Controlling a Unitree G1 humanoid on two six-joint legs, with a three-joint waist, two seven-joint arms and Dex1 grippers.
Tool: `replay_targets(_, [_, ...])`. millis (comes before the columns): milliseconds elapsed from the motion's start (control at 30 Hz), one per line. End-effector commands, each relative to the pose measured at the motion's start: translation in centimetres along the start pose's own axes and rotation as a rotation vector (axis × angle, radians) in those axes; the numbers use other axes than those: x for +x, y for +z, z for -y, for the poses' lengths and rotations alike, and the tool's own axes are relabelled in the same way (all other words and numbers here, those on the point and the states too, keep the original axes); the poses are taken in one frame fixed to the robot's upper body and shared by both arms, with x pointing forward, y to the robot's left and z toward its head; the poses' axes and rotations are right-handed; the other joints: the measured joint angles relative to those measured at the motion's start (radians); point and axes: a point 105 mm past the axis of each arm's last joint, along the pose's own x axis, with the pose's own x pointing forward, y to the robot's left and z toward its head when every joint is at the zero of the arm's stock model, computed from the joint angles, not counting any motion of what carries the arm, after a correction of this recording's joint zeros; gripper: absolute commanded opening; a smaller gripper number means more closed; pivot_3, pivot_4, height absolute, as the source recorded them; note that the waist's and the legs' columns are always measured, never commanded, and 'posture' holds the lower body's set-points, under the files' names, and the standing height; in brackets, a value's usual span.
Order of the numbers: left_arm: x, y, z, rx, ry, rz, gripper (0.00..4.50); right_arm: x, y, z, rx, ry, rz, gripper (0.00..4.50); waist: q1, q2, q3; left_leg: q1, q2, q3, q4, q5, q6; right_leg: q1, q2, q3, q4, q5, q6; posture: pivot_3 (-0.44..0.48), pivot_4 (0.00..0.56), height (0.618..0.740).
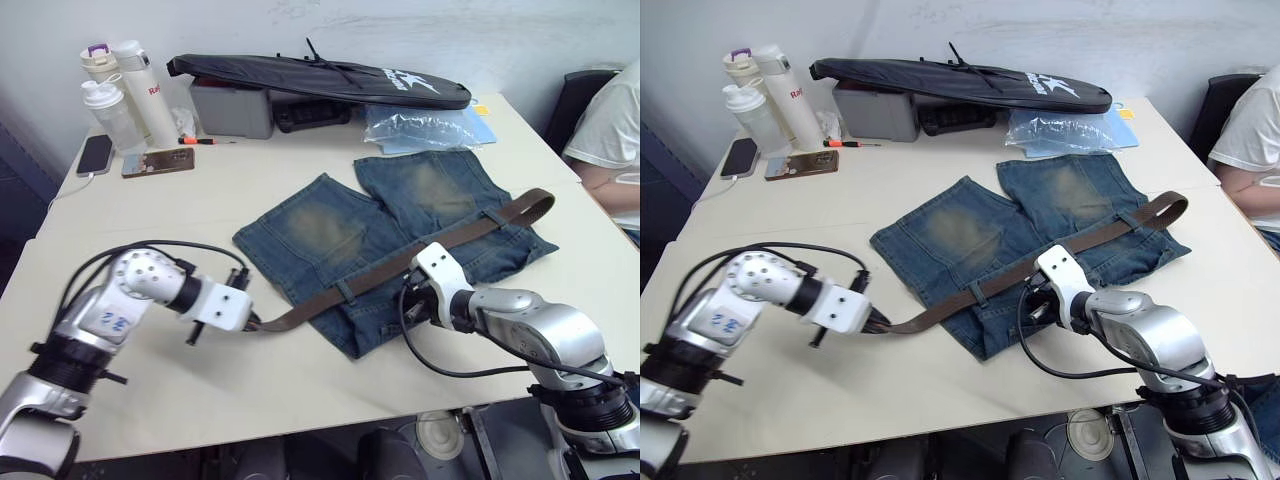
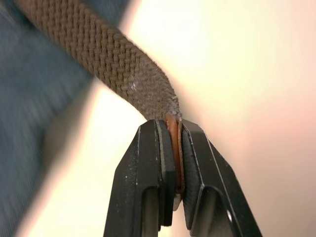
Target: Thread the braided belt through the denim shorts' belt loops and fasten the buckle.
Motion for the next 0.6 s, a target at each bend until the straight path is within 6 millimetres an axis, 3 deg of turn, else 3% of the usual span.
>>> replay_targets(33, [-2.6,-4.0,2.6,-0.189,0.011,-0.102,0.04,0.6,-2.0,0.8,-0.009,0.009,-0.111,0.0,-0.005,0.001,-0.001,0.001,0.003,0.0,-0.001,0.0,0.0,0.0,0.0,0.0,0.0,0.0,-0.001,0.0,0.15,0.658])
replay_targets(200, [-5.5,-4.2,4.0,-0.358,0.064,-0.057,0.04,1.2,-1.5,0.9,-0.05,0.045,-0.115,0.0,-0.011,-0.003,-0.001,0.007,0.011,0.009,-0.005,-0.002,-0.004,-0.001,0.001,-0.003,0.001,-0.001,-0.003,0.0,0.15,0.658])
replay_targets(267, [-6.4,-4.1,5.2,-0.434,0.05,-0.048,0.04,1.4,-1.0,0.7,-0.067,0.069,-0.112,0.0,-0.015,-0.003,0.0,0.008,0.012,0.011,-0.005,-0.003,-0.005,-0.002,0.0,-0.008,0.001,-0.002,-0.004,0.0,0.15,0.658])
replay_targets(400, [-8.6,-6.0,9.0,-0.656,0.017,-0.155,0.04,1.7,-0.3,0.7,-0.111,0.104,-0.118,0.0,-0.03,-0.004,0.0,0.008,0.014,0.012,-0.005,-0.004,-0.007,-0.003,-0.001,-0.012,0.002,-0.002,-0.005,0.0,0.15,0.658])
replay_targets(600, [-9.0,-5.9,9.9,-0.706,0.075,-0.164,0.04,2.3,0.3,0.7,-0.141,0.128,-0.115,0.0,-0.029,-0.003,0.0,0.01,0.015,0.013,-0.007,-0.006,-0.009,-0.004,-0.001,-0.014,0.001,-0.002,-0.006,0.0,0.15,0.658])
